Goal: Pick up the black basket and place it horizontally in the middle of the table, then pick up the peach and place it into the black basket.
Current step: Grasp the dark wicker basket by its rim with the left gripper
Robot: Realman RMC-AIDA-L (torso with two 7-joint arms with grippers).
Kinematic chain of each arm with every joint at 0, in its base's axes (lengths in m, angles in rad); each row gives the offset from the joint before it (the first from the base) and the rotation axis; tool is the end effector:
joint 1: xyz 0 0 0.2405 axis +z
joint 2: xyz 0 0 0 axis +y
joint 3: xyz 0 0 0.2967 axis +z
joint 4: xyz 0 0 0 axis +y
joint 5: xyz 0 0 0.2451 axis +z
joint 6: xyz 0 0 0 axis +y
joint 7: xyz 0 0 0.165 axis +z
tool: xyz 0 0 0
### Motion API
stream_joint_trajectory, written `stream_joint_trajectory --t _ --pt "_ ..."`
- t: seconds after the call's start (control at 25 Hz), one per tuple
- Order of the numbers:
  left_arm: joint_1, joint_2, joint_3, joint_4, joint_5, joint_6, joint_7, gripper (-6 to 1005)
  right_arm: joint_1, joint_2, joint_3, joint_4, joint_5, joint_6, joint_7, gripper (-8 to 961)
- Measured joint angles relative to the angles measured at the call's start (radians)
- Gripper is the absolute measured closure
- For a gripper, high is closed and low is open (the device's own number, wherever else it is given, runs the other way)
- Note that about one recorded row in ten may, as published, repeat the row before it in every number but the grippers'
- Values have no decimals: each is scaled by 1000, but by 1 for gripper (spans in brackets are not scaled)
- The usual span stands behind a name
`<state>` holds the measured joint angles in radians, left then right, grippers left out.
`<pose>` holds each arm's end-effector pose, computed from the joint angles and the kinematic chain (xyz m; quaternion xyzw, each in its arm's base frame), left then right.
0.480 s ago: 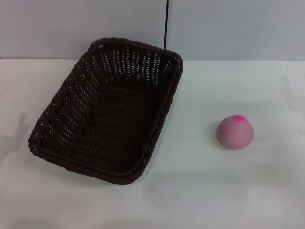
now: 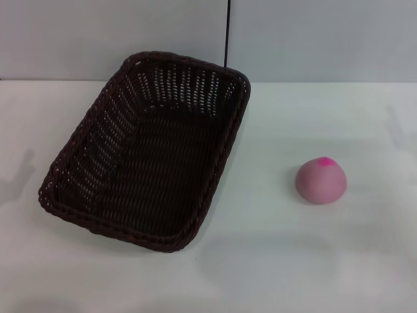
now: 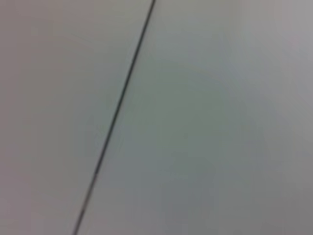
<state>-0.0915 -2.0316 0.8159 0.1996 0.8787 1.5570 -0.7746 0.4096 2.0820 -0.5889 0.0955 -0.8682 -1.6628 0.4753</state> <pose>-0.4494 0.2400 0.0206 -0.6664 -0.2985 -0.4258 0.5343 0.3685 0.3244 -0.0216 -0.6261 0.2220 0.4922 0.5626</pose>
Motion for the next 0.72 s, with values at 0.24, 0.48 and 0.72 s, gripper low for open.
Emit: stream_joint_trajectory --t 0.24,0.48,0.72 --pt "54 70 109 326 135 -76 -367 232 1 -1 11 -20 1 -8 21 260" --pt "31 70 67 747 573 -181 -827 233 -9 -1 11 -39 1 -12 51 265" --pt "-73 19 49 1054 980 -174 -1151 234 -12 -2 12 -40 7 -17 52 270"
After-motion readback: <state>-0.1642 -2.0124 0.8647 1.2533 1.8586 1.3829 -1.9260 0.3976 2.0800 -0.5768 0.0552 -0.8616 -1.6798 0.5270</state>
